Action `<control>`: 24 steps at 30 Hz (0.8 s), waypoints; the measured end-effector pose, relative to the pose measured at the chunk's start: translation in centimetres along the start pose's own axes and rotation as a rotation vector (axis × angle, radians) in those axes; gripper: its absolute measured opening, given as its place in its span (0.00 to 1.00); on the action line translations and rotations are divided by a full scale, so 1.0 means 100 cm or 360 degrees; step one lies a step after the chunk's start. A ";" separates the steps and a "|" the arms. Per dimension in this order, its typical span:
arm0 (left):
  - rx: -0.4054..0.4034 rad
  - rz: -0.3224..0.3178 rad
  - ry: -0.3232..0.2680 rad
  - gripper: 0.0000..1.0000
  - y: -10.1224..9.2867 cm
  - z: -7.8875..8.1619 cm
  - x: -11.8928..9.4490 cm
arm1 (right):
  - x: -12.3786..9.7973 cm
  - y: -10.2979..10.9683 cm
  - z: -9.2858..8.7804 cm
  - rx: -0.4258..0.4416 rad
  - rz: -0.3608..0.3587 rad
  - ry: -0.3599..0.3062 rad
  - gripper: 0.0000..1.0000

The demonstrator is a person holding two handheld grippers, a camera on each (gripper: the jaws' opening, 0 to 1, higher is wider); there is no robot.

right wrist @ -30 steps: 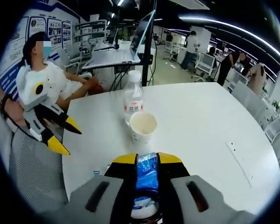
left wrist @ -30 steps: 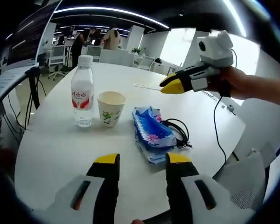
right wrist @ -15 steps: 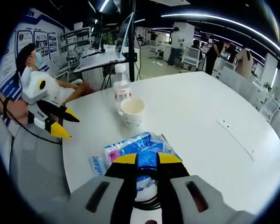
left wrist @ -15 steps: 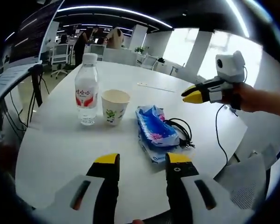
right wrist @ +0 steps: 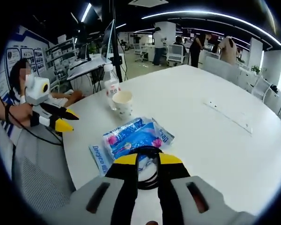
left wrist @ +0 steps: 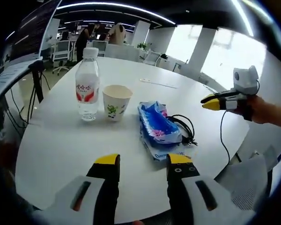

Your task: Arrange the tabletop items into an orderly group along one side of the table until the central work area is clear of visible clutter.

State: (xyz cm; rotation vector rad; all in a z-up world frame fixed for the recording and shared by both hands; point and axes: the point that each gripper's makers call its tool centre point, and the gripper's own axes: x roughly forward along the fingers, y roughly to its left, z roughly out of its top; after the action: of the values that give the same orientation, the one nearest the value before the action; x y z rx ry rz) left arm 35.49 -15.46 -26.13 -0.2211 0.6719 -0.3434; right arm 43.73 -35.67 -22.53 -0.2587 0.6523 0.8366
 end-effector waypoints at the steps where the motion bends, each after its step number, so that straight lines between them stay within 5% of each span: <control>1: -0.0009 0.0001 -0.0002 0.38 0.000 0.000 0.000 | -0.002 -0.001 -0.002 0.0005 -0.0006 0.0000 0.12; 24: -0.0005 -0.0004 0.0000 0.38 -0.019 0.006 0.008 | -0.028 -0.015 -0.063 0.0183 -0.0064 0.0046 0.12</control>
State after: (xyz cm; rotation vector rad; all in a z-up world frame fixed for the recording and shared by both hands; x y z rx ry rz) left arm 36.04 -17.43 -25.54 -0.2253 0.6725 -0.3450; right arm 40.76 -41.24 -25.70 -0.1797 0.7175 0.7552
